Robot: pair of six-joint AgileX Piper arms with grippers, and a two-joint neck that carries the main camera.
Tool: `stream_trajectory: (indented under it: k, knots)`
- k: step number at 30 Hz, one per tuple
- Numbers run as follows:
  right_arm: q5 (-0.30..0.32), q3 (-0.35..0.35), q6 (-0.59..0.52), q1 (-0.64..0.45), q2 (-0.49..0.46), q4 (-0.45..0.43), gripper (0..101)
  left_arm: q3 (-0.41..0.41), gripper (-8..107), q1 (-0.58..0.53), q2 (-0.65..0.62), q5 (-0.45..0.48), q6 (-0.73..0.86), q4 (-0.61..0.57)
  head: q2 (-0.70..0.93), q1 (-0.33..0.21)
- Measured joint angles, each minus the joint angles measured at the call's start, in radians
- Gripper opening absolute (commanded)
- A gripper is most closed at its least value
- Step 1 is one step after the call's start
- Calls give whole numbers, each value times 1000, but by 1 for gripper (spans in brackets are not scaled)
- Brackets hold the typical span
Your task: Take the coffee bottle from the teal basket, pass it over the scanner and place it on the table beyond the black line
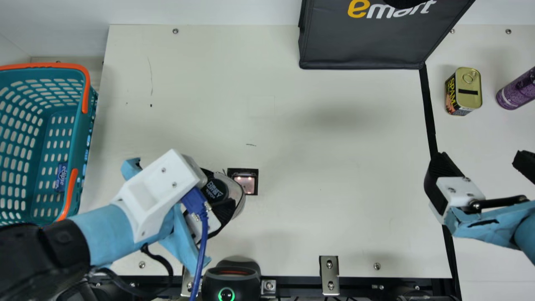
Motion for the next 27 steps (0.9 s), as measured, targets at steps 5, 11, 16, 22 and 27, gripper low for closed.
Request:
stream_trajectory:
  k: [5,11,16,22,27]
  knots:
    - [0,0,0,0,0,0,95,-15,-8,96,4,47,229,-149,0,0]
    - [0,0,0,0,0,0,95,-31,-8,229,21,120,492,-322,0,0]
    - [0,0,0,0,0,0,95,-47,-8,344,45,201,715,-440,0,0]
    - [0,0,0,0,0,0,95,-51,-8,467,81,286,955,-546,0,0]
    - [-1,0,0,0,0,0,95,-25,-8,494,106,288,1105,-591,0,0]
